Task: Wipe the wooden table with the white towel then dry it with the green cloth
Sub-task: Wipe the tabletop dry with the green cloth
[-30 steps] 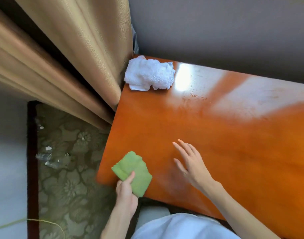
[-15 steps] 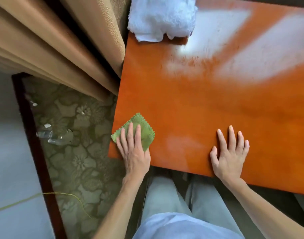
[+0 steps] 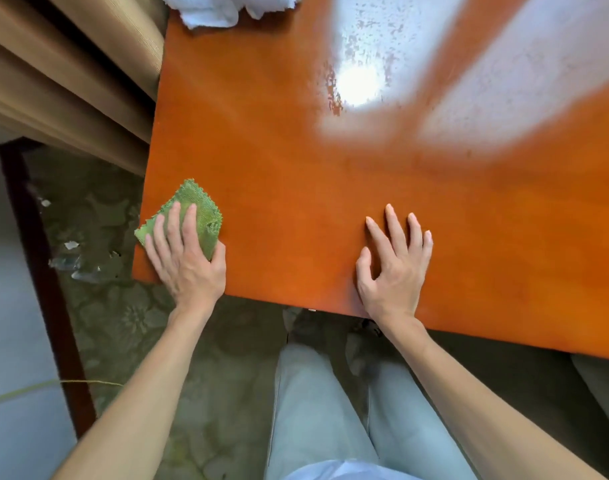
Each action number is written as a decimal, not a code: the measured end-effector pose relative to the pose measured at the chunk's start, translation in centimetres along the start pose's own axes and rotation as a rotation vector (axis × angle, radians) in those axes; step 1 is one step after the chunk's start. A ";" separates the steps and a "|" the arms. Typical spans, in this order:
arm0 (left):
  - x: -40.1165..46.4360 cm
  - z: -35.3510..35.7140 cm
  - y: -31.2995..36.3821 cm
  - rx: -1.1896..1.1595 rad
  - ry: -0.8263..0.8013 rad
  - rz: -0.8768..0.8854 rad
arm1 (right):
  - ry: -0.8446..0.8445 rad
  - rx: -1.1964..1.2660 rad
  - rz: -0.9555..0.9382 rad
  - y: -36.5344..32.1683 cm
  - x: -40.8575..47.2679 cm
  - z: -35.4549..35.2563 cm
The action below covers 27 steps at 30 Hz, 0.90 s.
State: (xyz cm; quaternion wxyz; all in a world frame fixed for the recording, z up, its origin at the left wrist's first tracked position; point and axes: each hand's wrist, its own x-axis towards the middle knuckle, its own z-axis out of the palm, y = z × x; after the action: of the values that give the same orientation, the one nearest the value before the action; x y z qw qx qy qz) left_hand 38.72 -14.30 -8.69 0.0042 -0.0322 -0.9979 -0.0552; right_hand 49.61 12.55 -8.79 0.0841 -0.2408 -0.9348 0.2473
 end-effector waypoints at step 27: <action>-6.7 1.8 13.1 0.037 -0.108 0.018 | -0.129 0.094 -0.497 5.5 1.4 -2.1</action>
State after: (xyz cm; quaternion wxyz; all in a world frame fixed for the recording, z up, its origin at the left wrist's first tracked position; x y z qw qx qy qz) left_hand 46.20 -1.52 -9.10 -0.0485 -0.0441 -0.9972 -0.0348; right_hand 51.26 18.35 -9.68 0.0935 0.0169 -0.9561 0.2771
